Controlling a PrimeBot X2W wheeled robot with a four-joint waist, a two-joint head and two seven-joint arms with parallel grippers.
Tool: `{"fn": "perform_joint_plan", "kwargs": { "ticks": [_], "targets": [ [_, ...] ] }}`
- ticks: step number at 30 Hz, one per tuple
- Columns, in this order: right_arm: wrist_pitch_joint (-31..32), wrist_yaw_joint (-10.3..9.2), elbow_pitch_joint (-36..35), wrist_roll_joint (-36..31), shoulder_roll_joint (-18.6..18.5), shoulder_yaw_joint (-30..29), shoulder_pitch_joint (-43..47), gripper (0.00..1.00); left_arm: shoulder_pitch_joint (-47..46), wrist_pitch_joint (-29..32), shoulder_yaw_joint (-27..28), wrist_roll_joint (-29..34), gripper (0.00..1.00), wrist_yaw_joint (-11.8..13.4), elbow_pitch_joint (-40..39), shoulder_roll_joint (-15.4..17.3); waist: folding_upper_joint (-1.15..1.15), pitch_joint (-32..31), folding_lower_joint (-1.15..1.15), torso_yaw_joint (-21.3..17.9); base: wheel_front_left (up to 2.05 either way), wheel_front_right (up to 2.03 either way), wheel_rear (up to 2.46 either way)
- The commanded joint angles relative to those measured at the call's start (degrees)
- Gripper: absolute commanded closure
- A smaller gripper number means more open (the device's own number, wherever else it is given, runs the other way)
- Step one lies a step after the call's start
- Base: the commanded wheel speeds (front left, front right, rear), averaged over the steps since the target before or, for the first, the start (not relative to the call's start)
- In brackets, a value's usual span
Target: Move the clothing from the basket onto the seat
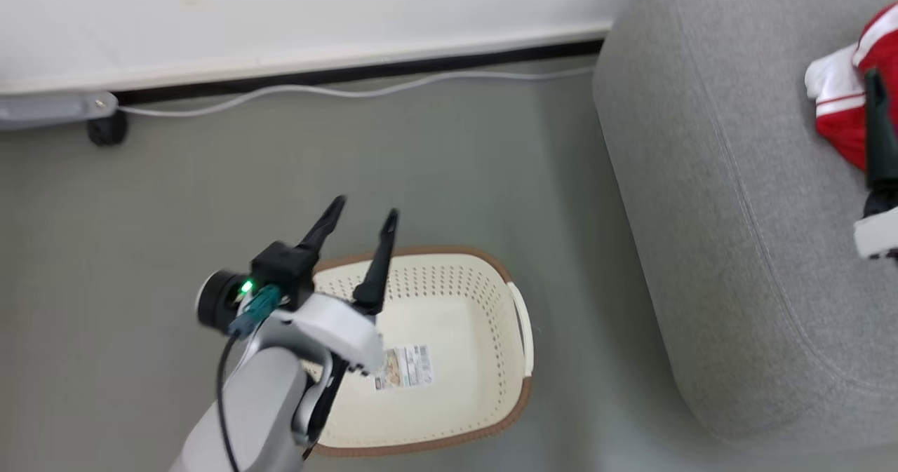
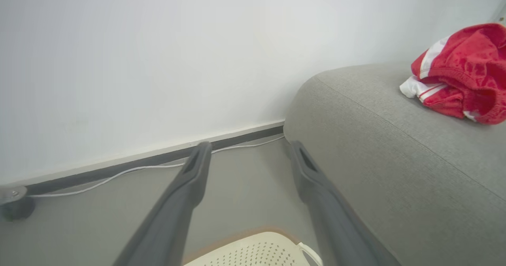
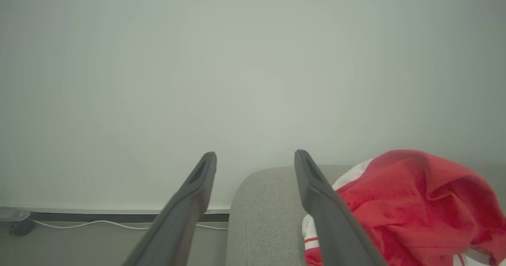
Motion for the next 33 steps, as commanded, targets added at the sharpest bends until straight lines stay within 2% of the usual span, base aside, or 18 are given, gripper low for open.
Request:
{"fn": "perform_joint_plan", "kwargs": {
  "ticks": [1, 9, 17, 29, 33],
  "targets": [
    [-0.3, 0.16, -2.3, -0.7, -0.8, 0.9, 2.2, 0.0, 1.5, -0.3, 3.7, 0.8, 0.0, 0.6, -1.9, 1.3, 0.0, -3.4, 0.0, 2.2, 0.0, 0.0, 0.0],
    [-0.3, 0.16, -6.3, -0.8, 1.0, 2.8, 8.5, 0.0, 9.1, -0.3, 13.9, 4.0, 0.0, 1.4, -4.6, 1.6, 0.0, -8.2, 0.0, 4.3, 0.0, 0.0, 0.0],
    [-0.3, 0.16, -8.6, -1.4, 3.9, 3.3, 15.2, 0.0, 15.7, -0.3, 21.5, 7.4, 0.0, 2.0, -6.1, 0.7, 0.0, -12.0, 0.0, 5.1, 0.0, 0.0, 0.0],
    [-0.3, 0.16, -9.1, -3.3, 7.4, 2.9, 22.5, 0.0, 23.0, -0.3, 29.5, 9.6, 0.0, 0.6, -7.6, -1.4, 0.0, -15.0, 0.0, 5.1, 0.0, 0.0, 0.0],
    [-0.3, 0.16, -8.5, -3.8, 8.6, 2.8, 24.2, 0.0, 25.2, -0.3, 30.3, 10.8, 0.0, 0.7, -8.8, -2.5, 0.0, -15.7, 0.0, 5.1, 0.0, 0.0, 0.0]
  ]
}}
